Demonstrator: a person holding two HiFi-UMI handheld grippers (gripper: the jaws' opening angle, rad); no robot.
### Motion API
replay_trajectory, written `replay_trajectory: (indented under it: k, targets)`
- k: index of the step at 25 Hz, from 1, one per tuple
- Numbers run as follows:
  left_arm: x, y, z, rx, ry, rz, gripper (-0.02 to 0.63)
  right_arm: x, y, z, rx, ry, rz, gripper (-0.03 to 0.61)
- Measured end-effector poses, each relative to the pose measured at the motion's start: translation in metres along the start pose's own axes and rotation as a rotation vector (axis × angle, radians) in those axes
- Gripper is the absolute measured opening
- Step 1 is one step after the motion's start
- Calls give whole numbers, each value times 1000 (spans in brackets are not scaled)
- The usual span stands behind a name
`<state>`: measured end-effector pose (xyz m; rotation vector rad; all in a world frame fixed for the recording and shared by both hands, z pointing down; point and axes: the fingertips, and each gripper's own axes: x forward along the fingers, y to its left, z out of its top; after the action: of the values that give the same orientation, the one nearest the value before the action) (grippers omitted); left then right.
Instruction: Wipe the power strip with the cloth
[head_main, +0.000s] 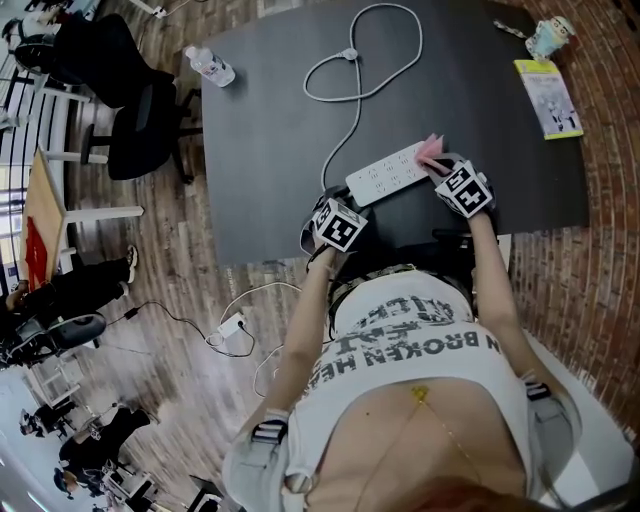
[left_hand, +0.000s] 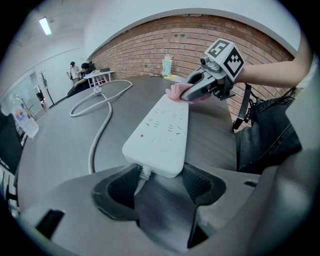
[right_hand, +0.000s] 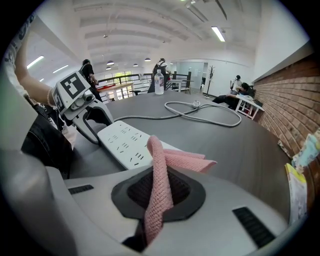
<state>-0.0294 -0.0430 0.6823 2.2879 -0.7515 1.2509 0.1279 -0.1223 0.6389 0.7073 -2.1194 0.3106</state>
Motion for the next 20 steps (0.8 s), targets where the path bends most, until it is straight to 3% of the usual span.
replay_trajectory:
  k: [4, 7, 13, 15, 17, 20]
  targets:
    - [-10, -3, 5, 26, 0, -29, 264, -5, 5, 6, -55, 25, -2, 17]
    - [-30, 4, 10, 38, -29, -4, 264, -16, 10, 26, -61, -49, 11, 17]
    - [-68, 12, 46, 49, -179, 65, 234, -44, 31, 55, -118, -134, 47, 17]
    - [-77, 7, 62, 36, -256, 61, 172, -50, 38, 61, -110, -166, 53, 17]
    - [-90, 3, 77, -2, -337, 51, 56, -58, 45, 71, -84, -221, 64, 17]
    - [-107, -4, 99, -75, -461, 16, 13, -71, 54, 89, -64, -309, 73, 17]
